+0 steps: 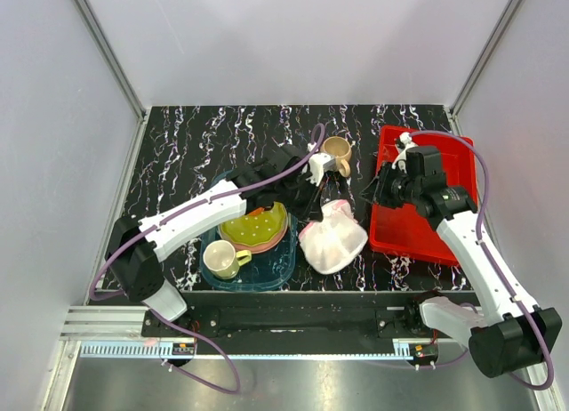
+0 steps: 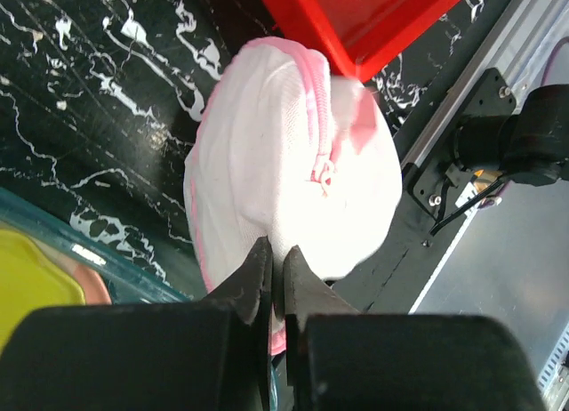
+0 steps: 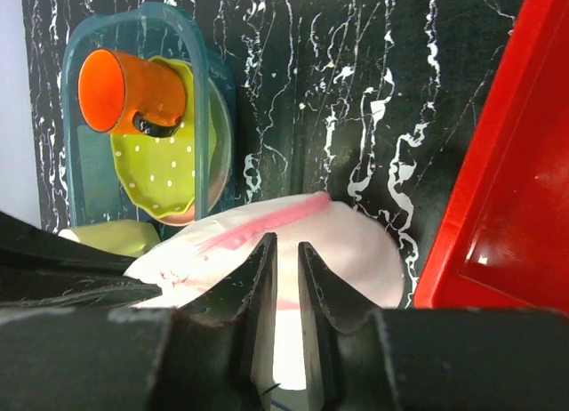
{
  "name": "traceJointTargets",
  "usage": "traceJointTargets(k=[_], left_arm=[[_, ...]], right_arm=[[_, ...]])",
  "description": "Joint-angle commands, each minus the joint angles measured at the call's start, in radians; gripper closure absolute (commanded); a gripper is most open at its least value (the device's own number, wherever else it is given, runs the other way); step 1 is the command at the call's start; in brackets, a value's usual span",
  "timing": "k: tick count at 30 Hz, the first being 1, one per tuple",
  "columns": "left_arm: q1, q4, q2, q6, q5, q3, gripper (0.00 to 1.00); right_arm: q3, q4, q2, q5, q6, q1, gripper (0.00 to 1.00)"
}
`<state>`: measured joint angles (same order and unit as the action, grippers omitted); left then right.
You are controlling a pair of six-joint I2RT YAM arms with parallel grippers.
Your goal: Unzip the laundry bag and remove the bra
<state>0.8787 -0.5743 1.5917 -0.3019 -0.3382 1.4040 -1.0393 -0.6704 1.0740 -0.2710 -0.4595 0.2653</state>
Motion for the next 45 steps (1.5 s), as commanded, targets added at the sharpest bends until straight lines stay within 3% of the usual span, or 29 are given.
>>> traceJointTargets(k=[1,6,11,15,18,23,30,35,36,40,45], left_arm=[[-0.006,-0.033,-0.049,0.014,-0.010,0.018,1.00],[-0.006,-0.033,-0.035,0.015,-0.013,0.033,1.00],[-0.006,-0.035,-0.030,0.015,-0.009,0.036,1.00],[-0.006,-0.035,-0.019,0.000,0.004,0.043,1.00],[-0.006,-0.035,-0.004,-0.017,0.010,0.055,1.00],[-0.007,-0.035,0.011,-0.036,0.013,0.067,1.00],[-0.007,-0.035,0.013,-0.039,0.018,0.072,1.00],[-0.007,-0.036,0.011,-0.040,0.022,0.070,1.00],[-0.006,-0.036,0.011,-0.040,0.024,0.070,1.00],[-0.006,-0.036,0.013,-0.042,0.030,0.070,1.00],[-0.006,-0.048,0.011,-0.034,0.035,0.073,1.00]], right_arm=[[0.007,0.057,-0.013,-0.069,0.028,-0.003,0.75],[0.008,0.072,-0.002,-0.166,0.054,-0.001,0.65],[0.007,0.091,-0.029,-0.307,0.093,0.006,0.64],[0.005,0.086,-0.057,-0.291,0.073,0.083,0.64],[0.018,0.089,-0.028,-0.274,0.018,0.136,0.57],[0.080,0.141,0.001,-0.194,-0.106,0.170,0.59],[0.096,0.198,0.052,-0.183,-0.160,0.184,0.60],[0.081,0.201,0.053,-0.165,-0.168,0.187,0.71],[0.081,0.200,0.050,-0.159,-0.169,0.186,0.79],[0.085,0.190,0.021,-0.119,-0.173,0.186,0.94],[0.068,0.088,-0.012,0.027,-0.098,0.178,1.00]])
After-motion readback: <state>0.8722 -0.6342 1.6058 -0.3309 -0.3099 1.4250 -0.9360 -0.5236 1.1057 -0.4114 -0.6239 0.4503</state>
